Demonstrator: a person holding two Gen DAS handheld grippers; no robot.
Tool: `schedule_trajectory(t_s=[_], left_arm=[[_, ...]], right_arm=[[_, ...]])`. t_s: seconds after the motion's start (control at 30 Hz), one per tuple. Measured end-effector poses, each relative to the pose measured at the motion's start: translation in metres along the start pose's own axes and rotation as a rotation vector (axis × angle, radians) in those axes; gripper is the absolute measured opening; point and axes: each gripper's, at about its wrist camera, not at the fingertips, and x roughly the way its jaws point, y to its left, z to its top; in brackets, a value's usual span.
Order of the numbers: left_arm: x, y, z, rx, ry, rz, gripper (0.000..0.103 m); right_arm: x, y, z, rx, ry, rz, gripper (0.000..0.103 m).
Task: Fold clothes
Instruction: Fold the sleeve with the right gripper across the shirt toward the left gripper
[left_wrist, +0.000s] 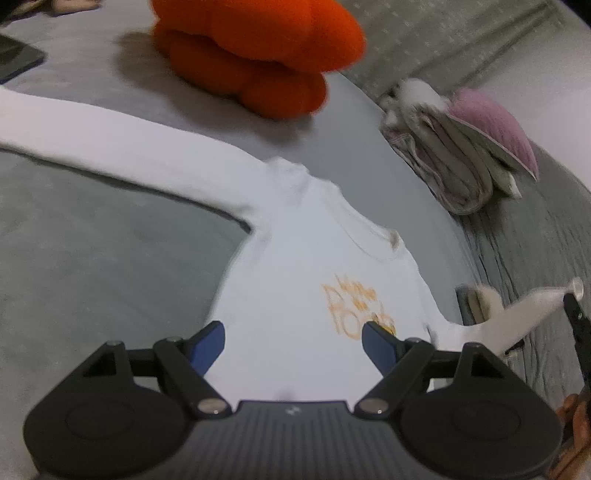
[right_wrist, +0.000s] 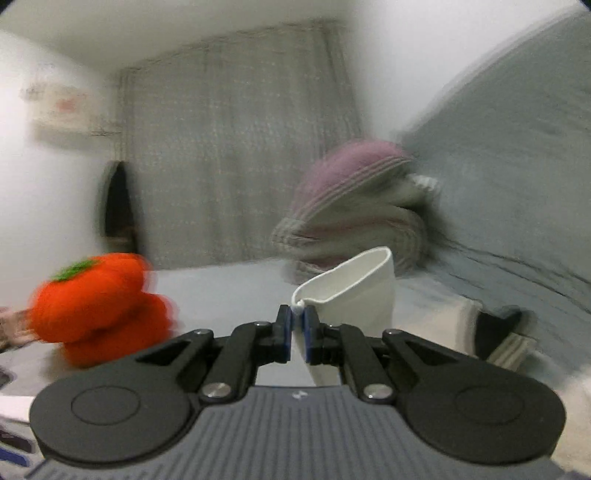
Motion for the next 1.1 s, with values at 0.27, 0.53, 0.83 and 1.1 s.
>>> schedule_trajectory(t_s=[0.27,0.53,0.83,1.1], left_arm=[[-0.023,0.028,0.025,-0.092,-0.116,0.038,0.082],[-0.028,0.035,0.034,-0.127,-0.131,0.018,0.082],[-0.026,0.034,0.033,-0.128,-0.114,0.003,0.082],[-0.019,0.033,0.031,-0.120,-0.106,0.016,0.082]], right_arm=[[0.096,0.152,-0.037,0.003,0.107,0.252,0.007],[0.144,0.186,-0.112,-0.002,0.390,0.300,0.007],[0.097,0.149,-0.114,-0.022,0.420,0.397,0.007],[0.060,0.172,-0.124,-0.307,0.457,0.573,0.012]])
